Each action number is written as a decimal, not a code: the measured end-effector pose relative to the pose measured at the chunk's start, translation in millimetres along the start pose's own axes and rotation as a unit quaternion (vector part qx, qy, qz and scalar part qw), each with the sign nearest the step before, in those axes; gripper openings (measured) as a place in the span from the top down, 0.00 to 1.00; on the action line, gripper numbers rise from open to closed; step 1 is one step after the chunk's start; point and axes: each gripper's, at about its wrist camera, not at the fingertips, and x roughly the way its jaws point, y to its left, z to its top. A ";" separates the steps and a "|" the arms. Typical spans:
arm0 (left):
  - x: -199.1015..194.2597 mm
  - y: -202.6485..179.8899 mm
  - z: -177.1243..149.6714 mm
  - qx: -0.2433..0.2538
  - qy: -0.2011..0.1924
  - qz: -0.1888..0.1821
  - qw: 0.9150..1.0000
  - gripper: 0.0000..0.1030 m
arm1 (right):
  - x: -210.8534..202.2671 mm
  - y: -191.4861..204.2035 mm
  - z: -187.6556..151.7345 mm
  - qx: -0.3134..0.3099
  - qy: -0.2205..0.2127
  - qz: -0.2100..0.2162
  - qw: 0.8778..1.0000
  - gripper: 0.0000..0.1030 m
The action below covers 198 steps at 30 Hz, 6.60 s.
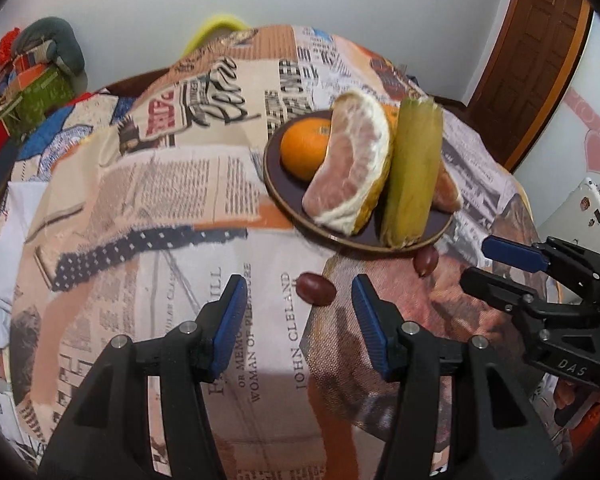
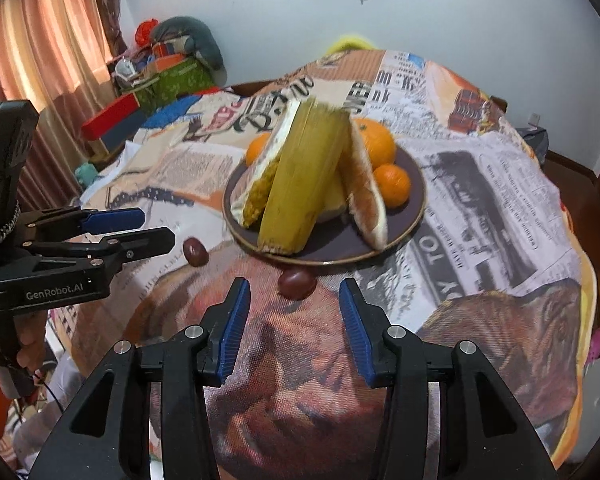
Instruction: Organize fruits
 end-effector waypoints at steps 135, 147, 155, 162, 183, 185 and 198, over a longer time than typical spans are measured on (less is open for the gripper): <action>-279.8 -69.1 -14.3 0.022 -0.400 0.033 0.915 0.00 | -235.2 48.0 14.3 -0.008 -0.369 -0.096 0.924 0.00; -276.6 -71.8 -14.1 0.026 -0.394 0.031 0.918 0.00 | -234.9 47.0 12.0 -0.006 -0.365 -0.097 0.926 0.00; -273.8 -71.6 -12.5 0.026 -0.388 0.026 0.921 0.00 | -235.0 44.7 13.2 -0.005 -0.363 -0.098 0.927 0.00; -273.4 -72.5 -12.9 0.030 -0.387 0.026 0.921 0.00 | -237.3 45.1 13.4 -0.002 -0.363 -0.098 0.927 0.00; -266.2 -70.0 -9.9 0.033 -0.372 0.010 0.928 0.00 | -241.3 44.2 11.7 0.006 -0.365 -0.092 0.926 0.00; -264.9 -69.2 -9.4 0.030 -0.371 0.009 0.928 0.00 | -241.7 44.5 11.7 0.006 -0.365 -0.092 0.926 0.00; -261.7 -67.8 -7.6 0.031 -0.370 0.007 0.929 0.00 | -237.3 41.5 14.9 0.008 -0.358 -0.091 0.929 0.00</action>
